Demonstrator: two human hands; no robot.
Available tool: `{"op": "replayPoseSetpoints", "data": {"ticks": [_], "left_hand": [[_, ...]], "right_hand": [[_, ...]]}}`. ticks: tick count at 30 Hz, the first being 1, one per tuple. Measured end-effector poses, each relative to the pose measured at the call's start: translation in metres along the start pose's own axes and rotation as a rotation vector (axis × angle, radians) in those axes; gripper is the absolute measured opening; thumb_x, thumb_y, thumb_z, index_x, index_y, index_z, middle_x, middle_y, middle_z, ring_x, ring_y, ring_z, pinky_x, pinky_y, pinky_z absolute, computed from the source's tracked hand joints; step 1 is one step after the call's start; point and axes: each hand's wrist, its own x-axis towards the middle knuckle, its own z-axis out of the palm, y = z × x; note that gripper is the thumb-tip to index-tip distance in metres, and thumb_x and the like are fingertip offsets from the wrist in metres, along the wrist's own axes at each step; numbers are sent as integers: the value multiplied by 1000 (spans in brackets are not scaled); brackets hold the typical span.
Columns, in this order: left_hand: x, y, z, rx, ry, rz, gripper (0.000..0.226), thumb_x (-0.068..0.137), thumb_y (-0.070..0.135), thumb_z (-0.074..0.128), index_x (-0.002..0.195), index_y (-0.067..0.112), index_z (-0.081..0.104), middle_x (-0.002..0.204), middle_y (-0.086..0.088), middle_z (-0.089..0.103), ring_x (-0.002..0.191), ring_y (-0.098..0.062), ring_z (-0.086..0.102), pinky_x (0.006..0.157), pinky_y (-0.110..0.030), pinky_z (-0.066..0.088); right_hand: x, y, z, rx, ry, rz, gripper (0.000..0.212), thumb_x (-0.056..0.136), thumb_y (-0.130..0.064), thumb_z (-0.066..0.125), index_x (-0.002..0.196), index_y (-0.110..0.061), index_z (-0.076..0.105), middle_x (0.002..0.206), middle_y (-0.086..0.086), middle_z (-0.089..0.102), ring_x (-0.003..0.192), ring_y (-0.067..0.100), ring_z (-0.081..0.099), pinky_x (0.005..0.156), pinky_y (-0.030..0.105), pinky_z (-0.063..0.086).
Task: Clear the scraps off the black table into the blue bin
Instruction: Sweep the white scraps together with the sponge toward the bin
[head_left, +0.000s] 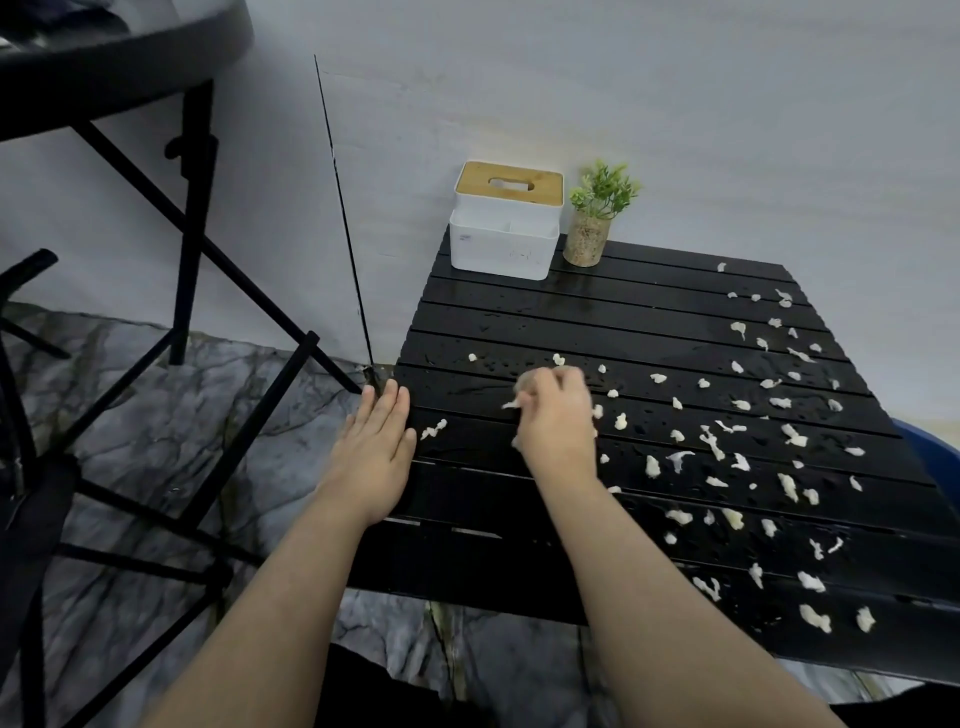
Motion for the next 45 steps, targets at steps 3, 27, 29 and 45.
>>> {"op": "replayPoseSetpoints", "data": {"ticks": [3, 27, 29, 45], "left_hand": [[-1, -1, 1, -19, 8, 12, 52, 99, 31, 21, 147, 21, 3, 158, 7, -5, 144, -11, -14, 117, -29, -4], [-25, -11, -6, -113, 57, -7, 49, 99, 27, 25, 147, 21, 13, 157, 8, 8, 145, -9, -4, 120, -31, 4], [-25, -10, -5, -118, 62, -2, 49, 99, 27, 25, 147, 21, 13, 158, 7, 8, 145, -9, -4, 119, -30, 4], [-23, -11, -4, -103, 72, 2, 49, 99, 27, 26, 147, 22, 14, 157, 8, 9, 145, -9, -4, 120, -32, 5]], "right_hand": [[15, -9, -2, 141, 83, 25, 7, 92, -16, 51, 90, -20, 56, 116, -1, 41, 100, 27, 55, 67, 28, 54], [-24, -13, -3, 96, -104, -65, 15, 85, -1, 49, 88, -11, 61, 101, -1, 48, 83, 23, 55, 54, 29, 57], [-19, -5, -31, 192, 16, 65, 15, 88, 0, 51, 84, -11, 60, 101, -4, 45, 73, 14, 53, 40, 8, 44], [-11, -8, -25, 171, -53, -3, 24, 81, 11, 50, 74, -12, 56, 105, 1, 45, 75, 13, 56, 36, 8, 42]]}}
